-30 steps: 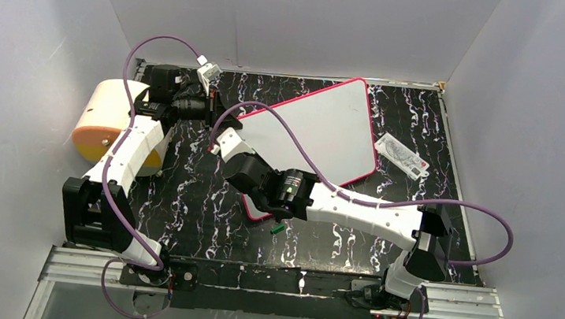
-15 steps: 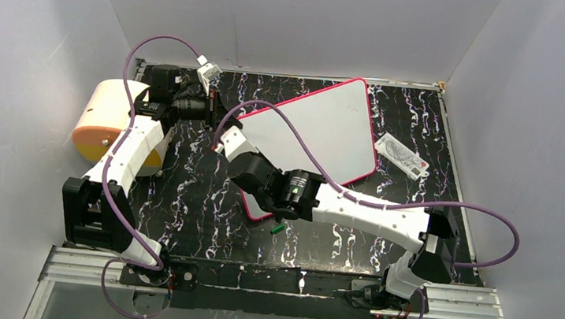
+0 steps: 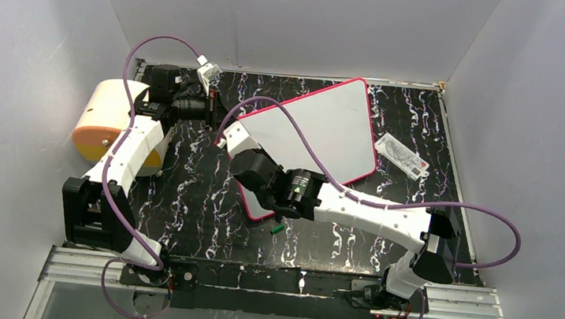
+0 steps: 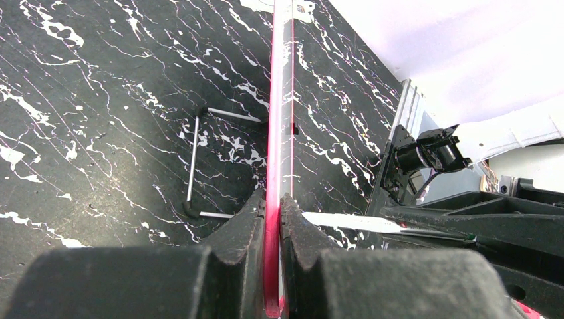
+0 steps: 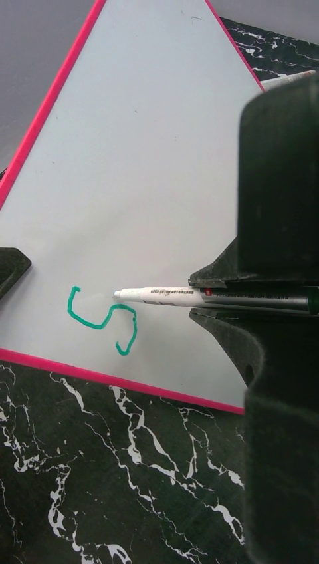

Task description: Write a sentence on the whiteboard

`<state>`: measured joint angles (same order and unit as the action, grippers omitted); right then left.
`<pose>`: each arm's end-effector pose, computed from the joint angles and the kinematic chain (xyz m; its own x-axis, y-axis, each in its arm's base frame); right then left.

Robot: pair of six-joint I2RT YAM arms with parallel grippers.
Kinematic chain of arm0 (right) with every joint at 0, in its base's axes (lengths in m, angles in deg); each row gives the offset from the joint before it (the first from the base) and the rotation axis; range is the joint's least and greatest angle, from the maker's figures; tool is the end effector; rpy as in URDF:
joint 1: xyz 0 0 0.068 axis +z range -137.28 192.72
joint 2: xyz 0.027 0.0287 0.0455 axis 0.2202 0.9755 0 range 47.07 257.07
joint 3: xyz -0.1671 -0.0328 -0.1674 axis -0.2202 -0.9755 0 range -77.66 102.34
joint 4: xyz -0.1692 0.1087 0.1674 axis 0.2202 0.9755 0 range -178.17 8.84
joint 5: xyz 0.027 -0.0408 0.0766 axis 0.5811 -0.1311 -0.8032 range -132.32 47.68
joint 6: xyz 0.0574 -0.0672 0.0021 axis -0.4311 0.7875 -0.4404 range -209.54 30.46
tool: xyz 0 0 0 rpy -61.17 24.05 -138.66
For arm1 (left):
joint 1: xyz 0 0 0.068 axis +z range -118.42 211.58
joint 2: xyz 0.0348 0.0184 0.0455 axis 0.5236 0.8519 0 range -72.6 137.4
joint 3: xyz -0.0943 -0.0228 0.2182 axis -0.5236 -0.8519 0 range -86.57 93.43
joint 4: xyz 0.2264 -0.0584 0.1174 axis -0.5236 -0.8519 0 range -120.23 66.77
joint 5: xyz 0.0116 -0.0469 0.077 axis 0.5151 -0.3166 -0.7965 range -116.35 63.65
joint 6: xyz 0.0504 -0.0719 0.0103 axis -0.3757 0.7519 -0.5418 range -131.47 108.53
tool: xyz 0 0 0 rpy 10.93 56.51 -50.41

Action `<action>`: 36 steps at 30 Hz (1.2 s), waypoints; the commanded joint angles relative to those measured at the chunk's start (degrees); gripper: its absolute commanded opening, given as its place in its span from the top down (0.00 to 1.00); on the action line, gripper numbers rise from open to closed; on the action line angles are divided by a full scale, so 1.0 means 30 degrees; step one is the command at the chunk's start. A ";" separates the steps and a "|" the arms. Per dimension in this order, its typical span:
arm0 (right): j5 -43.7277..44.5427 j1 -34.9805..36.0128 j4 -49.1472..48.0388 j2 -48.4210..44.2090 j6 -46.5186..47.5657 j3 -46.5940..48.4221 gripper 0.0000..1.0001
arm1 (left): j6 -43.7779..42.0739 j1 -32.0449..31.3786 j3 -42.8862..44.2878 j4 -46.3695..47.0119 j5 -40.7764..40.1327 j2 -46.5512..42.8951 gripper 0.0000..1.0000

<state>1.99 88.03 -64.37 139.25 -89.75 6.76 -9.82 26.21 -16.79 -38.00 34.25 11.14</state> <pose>0.1521 0.3641 0.3001 -0.1348 -0.5035 -0.8534 -0.5408 0.7591 -0.3624 0.3383 -0.1005 0.2857 -0.5015 0.0330 -0.8645 0.7924 0.4185 -0.4438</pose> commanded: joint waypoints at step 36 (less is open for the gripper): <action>-0.1072 -0.0611 0.1122 -0.0096 -0.1277 -0.0259 1.00 | -0.0692 -0.0204 -0.0688 -0.0826 -0.1142 -0.0229 1.00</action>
<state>-0.85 86.54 -61.03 139.29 -92.02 6.20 -9.77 26.21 -16.84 -37.98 34.14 11.14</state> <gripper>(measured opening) 0.192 0.071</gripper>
